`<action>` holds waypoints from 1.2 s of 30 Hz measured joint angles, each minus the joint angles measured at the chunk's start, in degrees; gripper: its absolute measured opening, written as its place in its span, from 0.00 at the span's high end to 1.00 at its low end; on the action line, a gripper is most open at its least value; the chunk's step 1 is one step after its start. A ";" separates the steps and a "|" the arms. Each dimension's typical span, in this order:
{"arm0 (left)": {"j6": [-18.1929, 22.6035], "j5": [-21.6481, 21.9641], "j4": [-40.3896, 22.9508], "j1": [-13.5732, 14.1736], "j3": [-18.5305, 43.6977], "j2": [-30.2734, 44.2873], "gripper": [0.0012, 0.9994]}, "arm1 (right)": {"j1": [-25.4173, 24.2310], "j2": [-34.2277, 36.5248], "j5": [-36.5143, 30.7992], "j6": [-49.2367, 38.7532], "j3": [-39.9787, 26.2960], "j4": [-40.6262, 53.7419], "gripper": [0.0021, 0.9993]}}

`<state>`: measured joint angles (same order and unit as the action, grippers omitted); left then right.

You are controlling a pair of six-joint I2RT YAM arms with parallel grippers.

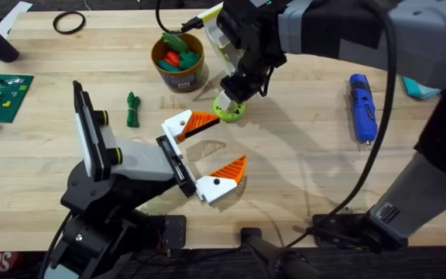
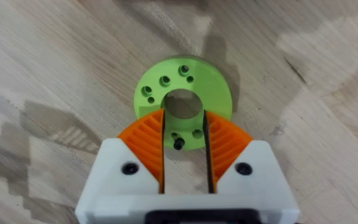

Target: Pick up the gripper from the table and insert it into the empty holder that is missing its gripper. Then pick up a screw, insert it into the mounting hole, and use the screwdriver to tighten it. Finally, clean up the table by picking up the vegetable and placing it into the bucket.

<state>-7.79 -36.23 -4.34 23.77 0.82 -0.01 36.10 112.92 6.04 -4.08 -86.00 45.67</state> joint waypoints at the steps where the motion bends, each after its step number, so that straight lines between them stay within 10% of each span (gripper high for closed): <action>1: 0.00 0.00 0.11 0.00 0.00 0.00 0.01 | 0.00 -0.02 0.00 -0.08 0.00 0.03 0.66; 36: -0.02 0.00 0.17 -0.02 0.00 0.02 0.01 | 3.62 -0.14 -4.66 0.63 0.00 6.35 0.67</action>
<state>-7.81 -36.23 -4.16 23.75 0.82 0.01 39.71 112.78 1.39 -3.45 -86.00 52.02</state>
